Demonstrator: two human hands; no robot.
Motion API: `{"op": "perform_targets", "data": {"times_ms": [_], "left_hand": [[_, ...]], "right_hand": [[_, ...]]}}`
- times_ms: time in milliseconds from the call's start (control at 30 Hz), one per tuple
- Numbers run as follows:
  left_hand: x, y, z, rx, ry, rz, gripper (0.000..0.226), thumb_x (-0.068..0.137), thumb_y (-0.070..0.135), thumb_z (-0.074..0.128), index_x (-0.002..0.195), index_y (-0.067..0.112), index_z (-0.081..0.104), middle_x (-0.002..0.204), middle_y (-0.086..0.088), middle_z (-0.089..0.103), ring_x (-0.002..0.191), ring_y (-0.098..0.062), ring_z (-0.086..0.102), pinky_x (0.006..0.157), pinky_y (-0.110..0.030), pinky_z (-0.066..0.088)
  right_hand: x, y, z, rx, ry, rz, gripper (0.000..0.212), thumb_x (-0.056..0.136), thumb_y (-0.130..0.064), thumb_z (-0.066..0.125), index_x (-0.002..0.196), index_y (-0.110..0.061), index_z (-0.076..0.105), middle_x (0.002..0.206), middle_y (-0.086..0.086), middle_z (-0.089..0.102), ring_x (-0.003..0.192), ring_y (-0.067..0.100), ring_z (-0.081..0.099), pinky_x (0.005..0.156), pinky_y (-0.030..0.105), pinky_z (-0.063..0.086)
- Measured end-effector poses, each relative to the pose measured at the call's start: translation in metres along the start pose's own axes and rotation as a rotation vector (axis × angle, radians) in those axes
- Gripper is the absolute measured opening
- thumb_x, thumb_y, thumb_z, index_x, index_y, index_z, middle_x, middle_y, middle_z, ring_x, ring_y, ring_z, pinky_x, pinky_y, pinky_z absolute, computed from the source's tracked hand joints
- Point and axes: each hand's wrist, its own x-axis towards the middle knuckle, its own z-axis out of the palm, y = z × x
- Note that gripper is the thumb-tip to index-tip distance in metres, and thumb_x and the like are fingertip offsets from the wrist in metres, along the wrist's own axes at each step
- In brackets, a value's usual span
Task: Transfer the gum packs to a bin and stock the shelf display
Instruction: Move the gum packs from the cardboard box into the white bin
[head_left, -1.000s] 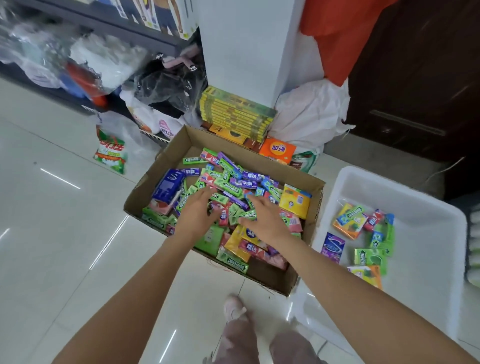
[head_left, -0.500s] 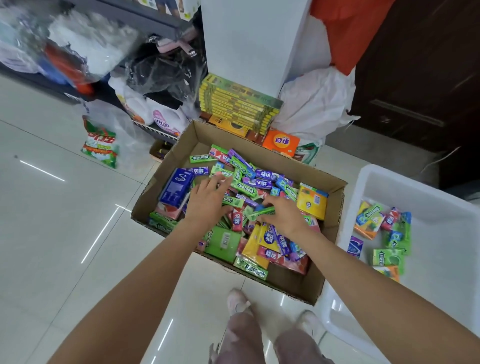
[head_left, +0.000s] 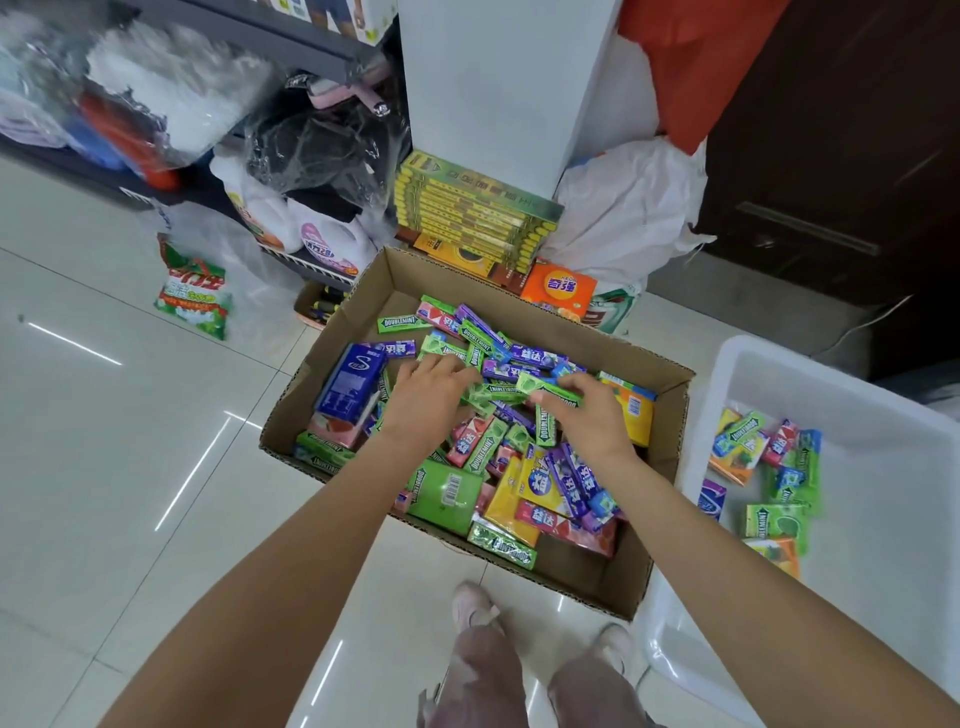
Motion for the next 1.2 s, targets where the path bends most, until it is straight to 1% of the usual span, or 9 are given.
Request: {"op": "perform_targets", "data": {"times_ms": [167,300,400,500,700,900,1000,1067,1200], "left_hand": [[-0.007,0.013,0.003,-0.06,0.02,0.058,0.036,0.093,0.036,0.052,0.127,0.024,0.054,0.123,0.001,0.059,0.116,-0.019,0.051,0.099,-0.035,0.032],[-0.021,0.032,-0.007,-0.499,0.124,-0.15,0.027,0.091,0.029,0.058,0.112,0.012,0.063,0.088,-0.003,0.064,0.074,-0.018,0.058,0.067,-0.031,0.051],[-0.031,0.062,-0.022,-0.761,0.18,-0.248,0.018,0.091,0.029,0.059,0.094,0.012,0.063,0.066,0.003,0.057,0.056,-0.006,0.05,0.051,-0.012,0.04],[-0.038,0.109,-0.035,-0.923,0.143,-0.253,0.029,0.091,0.03,0.058,0.071,0.011,0.05,0.051,0.008,0.034,0.044,-0.006,0.03,0.045,-0.017,0.027],[-0.033,0.222,-0.025,-0.978,0.054,-0.122,0.037,0.091,0.028,0.059,0.06,0.017,0.041,0.049,0.006,0.031,0.045,-0.007,0.03,0.046,-0.02,0.026],[-0.018,0.316,0.015,-0.853,-0.03,-0.25,0.029,0.093,0.028,0.056,0.07,0.012,0.047,0.055,0.001,0.044,0.051,-0.007,0.041,0.054,-0.026,0.023],[-0.012,0.339,0.042,-0.721,-0.128,-0.385,0.025,0.094,0.025,0.053,0.082,0.004,0.059,0.081,-0.022,0.063,0.075,-0.032,0.06,0.062,-0.031,0.032],[-0.008,0.344,0.06,-0.667,-0.164,-0.478,0.029,0.094,0.025,0.053,0.098,-0.003,0.061,0.095,-0.023,0.065,0.092,-0.037,0.061,0.068,-0.033,0.04],[-0.004,0.346,0.075,-0.634,-0.198,-0.535,0.027,0.092,0.023,0.053,0.107,0.002,0.06,0.101,-0.02,0.066,0.099,-0.035,0.061,0.076,-0.032,0.044]], "right_hand": [[-0.006,0.006,0.0,0.086,0.019,0.062,0.044,0.084,-0.034,0.068,0.116,-0.006,0.058,0.126,0.007,0.053,0.118,0.026,0.052,0.097,0.047,0.047],[-0.015,0.008,-0.014,0.19,0.073,0.096,0.052,0.075,-0.051,0.07,0.114,-0.016,0.06,0.123,0.004,0.058,0.11,0.026,0.058,0.093,0.05,0.049],[-0.026,0.011,-0.035,0.257,0.131,0.071,0.037,0.079,-0.047,0.068,0.105,-0.022,0.063,0.114,0.002,0.064,0.106,0.024,0.061,0.092,0.049,0.049],[-0.043,0.018,-0.066,0.325,0.209,0.052,0.023,0.084,-0.042,0.064,0.099,-0.024,0.065,0.105,-0.001,0.067,0.1,0.02,0.063,0.089,0.048,0.051],[-0.065,0.076,-0.138,0.507,0.408,0.14,0.015,0.093,-0.018,0.052,0.103,-0.017,0.064,0.096,0.004,0.065,0.081,0.015,0.06,0.074,0.025,0.052],[-0.063,0.173,-0.188,0.485,0.351,0.279,0.027,0.089,-0.019,0.052,0.111,-0.012,0.064,0.082,0.004,0.059,0.074,0.025,0.057,0.074,0.043,0.053],[-0.054,0.216,-0.193,0.391,0.264,0.296,0.04,0.078,-0.031,0.056,0.114,-0.014,0.063,0.089,0.006,0.061,0.078,0.031,0.062,0.081,0.053,0.053],[-0.055,0.225,-0.196,0.313,0.211,0.292,0.039,0.08,-0.03,0.058,0.115,-0.014,0.063,0.098,0.01,0.063,0.09,0.034,0.064,0.084,0.053,0.052],[-0.063,0.216,-0.206,0.152,0.089,0.198,0.033,0.092,-0.019,0.053,0.124,-0.01,0.056,0.118,0.014,0.063,0.102,0.036,0.062,0.09,0.045,0.049]]}}
